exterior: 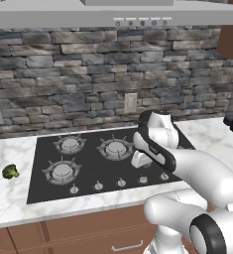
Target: Turn on the burner for the pot on the stove. Wait thirty seconds for the pot to heat up. Then add the broccoli to the pot.
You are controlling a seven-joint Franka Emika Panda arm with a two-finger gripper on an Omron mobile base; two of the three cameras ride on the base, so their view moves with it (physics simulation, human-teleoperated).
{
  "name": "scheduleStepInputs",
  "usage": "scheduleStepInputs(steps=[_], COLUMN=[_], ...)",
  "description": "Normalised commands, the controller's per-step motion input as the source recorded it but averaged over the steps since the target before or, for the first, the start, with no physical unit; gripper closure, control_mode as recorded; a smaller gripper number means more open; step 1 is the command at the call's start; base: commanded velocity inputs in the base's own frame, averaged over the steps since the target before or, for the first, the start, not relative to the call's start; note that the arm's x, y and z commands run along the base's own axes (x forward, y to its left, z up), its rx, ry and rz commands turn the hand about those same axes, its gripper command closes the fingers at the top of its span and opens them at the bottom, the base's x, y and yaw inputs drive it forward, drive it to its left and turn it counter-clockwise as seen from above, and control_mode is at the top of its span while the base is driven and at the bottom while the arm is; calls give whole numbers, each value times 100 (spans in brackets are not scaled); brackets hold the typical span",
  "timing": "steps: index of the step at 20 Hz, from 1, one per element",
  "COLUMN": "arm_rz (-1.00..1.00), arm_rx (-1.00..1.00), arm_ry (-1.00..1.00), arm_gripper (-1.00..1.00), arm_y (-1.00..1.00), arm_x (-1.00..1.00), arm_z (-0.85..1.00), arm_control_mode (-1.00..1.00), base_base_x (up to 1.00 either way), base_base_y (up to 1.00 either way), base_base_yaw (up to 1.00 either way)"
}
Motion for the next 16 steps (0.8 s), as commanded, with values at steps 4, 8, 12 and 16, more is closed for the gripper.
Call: scheduleStepInputs(steps=[4, 8, 12, 16], arm_rz=[0, 0, 0, 0], arm_rx=[0, 0, 0, 0], arm_ry=[0, 0, 0, 0], arm_gripper=[100, 100, 100, 100], arm_y=[0, 0, 0, 0], arm_x=[0, 0, 0, 0], arm_z=[0, 0, 0, 0], arm_control_mode=[-100, -100, -100, -100], base_base_x=[0, 0, 0, 0], base_base_y=[0, 0, 0, 0], base_base_yaw=[0, 0, 0, 0])
